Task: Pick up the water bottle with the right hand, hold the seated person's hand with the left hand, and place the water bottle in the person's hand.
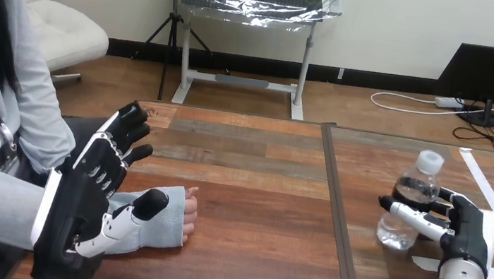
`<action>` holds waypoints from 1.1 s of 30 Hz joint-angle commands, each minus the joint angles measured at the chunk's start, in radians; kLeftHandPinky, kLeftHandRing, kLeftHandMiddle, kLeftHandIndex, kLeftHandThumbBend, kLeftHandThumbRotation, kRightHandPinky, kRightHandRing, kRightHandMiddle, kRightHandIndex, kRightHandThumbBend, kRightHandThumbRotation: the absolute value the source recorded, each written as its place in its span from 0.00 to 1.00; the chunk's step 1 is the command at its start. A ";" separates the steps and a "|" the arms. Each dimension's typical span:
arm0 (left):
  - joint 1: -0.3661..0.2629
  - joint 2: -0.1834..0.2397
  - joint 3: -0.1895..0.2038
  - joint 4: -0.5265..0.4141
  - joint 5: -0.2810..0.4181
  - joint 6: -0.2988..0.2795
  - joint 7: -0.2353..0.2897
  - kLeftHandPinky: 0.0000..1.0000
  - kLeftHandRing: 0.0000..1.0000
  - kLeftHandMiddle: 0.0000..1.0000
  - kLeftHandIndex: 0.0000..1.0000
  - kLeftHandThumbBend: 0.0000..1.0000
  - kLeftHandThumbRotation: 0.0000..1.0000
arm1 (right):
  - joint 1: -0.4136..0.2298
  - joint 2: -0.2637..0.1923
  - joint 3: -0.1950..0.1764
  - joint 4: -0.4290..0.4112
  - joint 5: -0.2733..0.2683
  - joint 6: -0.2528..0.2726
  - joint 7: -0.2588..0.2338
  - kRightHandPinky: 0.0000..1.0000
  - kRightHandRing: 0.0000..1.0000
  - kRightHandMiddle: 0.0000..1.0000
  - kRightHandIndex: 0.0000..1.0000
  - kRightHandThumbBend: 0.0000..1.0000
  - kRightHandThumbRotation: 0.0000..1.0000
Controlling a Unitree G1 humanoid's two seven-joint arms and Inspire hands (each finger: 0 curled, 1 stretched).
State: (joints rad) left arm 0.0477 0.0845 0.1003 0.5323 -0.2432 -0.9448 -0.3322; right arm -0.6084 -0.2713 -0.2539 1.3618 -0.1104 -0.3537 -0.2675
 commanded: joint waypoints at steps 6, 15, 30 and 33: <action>-0.021 0.020 0.013 -0.073 -0.014 -0.006 -0.008 0.84 0.88 0.89 0.87 1.00 0.48 | -0.051 0.023 -0.049 -0.003 0.046 -0.029 0.002 0.46 0.49 0.52 0.53 0.90 0.00; -0.010 0.021 0.018 -0.087 -0.016 -0.002 -0.007 0.87 0.88 0.88 0.86 1.00 0.47 | -0.057 0.029 -0.062 -0.002 0.056 -0.022 -0.003 0.43 0.46 0.48 0.48 0.85 0.00; -0.007 0.019 0.027 -0.092 -0.015 -0.005 -0.008 0.89 0.88 0.88 0.86 1.00 0.48 | -0.067 0.038 -0.088 -0.007 0.078 -0.041 0.028 0.40 0.44 0.47 0.46 0.82 0.00; -0.009 0.019 0.029 -0.090 -0.009 -0.007 -0.007 0.89 0.88 0.88 0.86 1.00 0.48 | -0.069 0.040 -0.094 -0.009 0.084 -0.048 0.038 0.40 0.44 0.47 0.45 0.82 0.00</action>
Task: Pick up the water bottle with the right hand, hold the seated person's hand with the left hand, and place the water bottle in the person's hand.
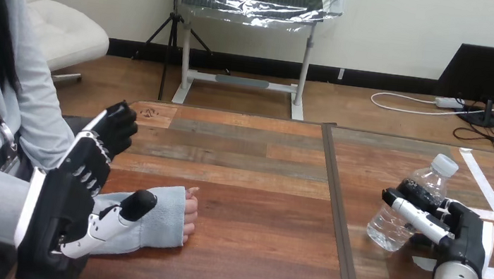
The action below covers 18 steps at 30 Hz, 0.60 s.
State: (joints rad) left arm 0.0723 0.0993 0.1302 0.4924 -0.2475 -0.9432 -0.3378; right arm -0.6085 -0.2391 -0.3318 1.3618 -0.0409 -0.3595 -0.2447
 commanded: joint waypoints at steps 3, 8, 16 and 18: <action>-0.035 0.005 0.001 -0.047 -0.005 -0.009 -0.004 0.88 0.88 0.88 0.86 1.00 0.48 | -0.070 0.009 -0.021 -0.010 0.023 -0.052 0.030 0.41 0.44 0.47 0.45 0.82 0.00; -0.039 0.005 0.003 -0.037 0.003 -0.015 -0.004 0.88 0.87 0.88 0.86 1.00 0.48 | -0.073 0.012 -0.039 -0.014 0.045 -0.070 0.067 0.42 0.44 0.46 0.44 0.81 0.00; -0.042 0.006 0.003 -0.039 0.024 -0.002 0.010 0.88 0.88 0.88 0.86 1.00 0.48 | -0.077 0.014 -0.058 -0.018 0.070 -0.103 0.109 0.41 0.44 0.46 0.44 0.81 0.00; -0.044 0.006 0.005 -0.040 0.035 -0.002 0.017 0.88 0.88 0.88 0.86 1.00 0.48 | -0.079 0.016 -0.068 -0.021 0.082 -0.116 0.126 0.41 0.44 0.46 0.44 0.81 0.00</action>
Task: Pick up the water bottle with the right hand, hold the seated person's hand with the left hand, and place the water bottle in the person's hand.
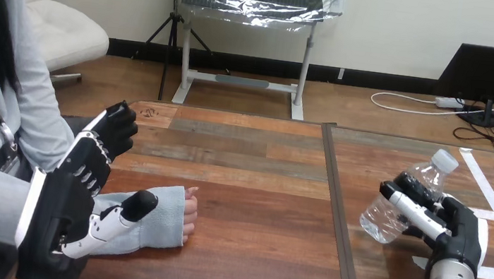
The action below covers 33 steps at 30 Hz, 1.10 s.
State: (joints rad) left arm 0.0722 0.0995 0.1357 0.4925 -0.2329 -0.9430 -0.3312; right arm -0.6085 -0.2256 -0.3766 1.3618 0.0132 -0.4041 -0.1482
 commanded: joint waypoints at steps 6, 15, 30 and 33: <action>-0.054 0.011 0.015 -0.036 0.111 -0.030 0.068 0.86 0.87 0.88 0.86 1.00 0.49 | -0.081 0.006 -0.033 -0.027 0.047 -0.114 0.066 0.40 0.41 0.45 0.44 0.80 0.00; -0.033 0.050 0.075 -0.117 0.494 0.033 0.298 0.84 0.89 0.87 0.86 1.00 0.53 | -0.083 0.008 -0.040 -0.037 0.070 -0.162 0.129 0.39 0.40 0.45 0.44 0.78 0.00; -0.010 0.154 0.062 -0.273 0.821 0.229 0.428 0.93 0.96 0.92 0.93 1.00 0.54 | -0.083 0.008 -0.028 -0.067 0.092 -0.250 0.214 0.36 0.39 0.44 0.45 0.78 0.00; -0.002 0.175 0.054 -0.315 0.863 0.287 0.414 0.95 0.97 0.94 0.95 1.00 0.52 | -0.085 0.010 -0.032 -0.073 0.101 -0.264 0.234 0.35 0.38 0.44 0.45 0.79 0.00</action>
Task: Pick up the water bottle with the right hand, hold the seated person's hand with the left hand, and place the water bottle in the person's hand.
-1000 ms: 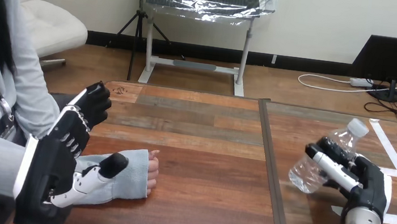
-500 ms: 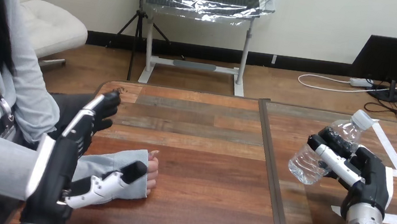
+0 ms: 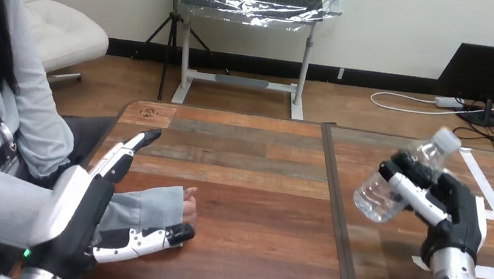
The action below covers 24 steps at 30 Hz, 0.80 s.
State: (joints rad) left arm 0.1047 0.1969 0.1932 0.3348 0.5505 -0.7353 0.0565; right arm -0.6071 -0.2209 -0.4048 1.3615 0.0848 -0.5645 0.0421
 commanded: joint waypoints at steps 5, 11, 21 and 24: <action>-0.030 0.119 -0.017 -0.206 0.125 0.140 0.004 0.96 0.97 0.96 0.97 1.00 0.50 | -0.089 0.012 -0.013 -0.083 0.054 -0.132 0.083 0.36 0.39 0.44 0.45 0.80 0.00; -0.032 0.172 -0.034 -0.235 0.152 0.198 -0.018 0.95 0.96 0.96 0.98 1.00 0.44 | -0.091 0.016 -0.010 -0.097 0.078 -0.170 0.112 0.34 0.37 0.44 0.45 0.81 0.00; -0.041 0.260 -0.064 -0.253 0.186 0.284 -0.047 0.92 0.95 0.94 0.96 1.00 0.40 | -0.089 0.021 -0.013 -0.127 0.118 -0.217 0.160 0.31 0.34 0.43 0.45 0.80 0.00; -0.046 0.281 -0.072 -0.247 0.197 0.298 -0.039 0.91 0.94 0.93 0.95 1.00 0.40 | -0.088 0.025 -0.020 -0.141 0.145 -0.224 0.195 0.31 0.34 0.43 0.45 0.80 0.00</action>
State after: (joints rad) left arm 0.1120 0.4297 0.1554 0.1230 0.7276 -0.4604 0.0148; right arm -0.6075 -0.1988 -0.4089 1.2954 0.1906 -0.7382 0.1941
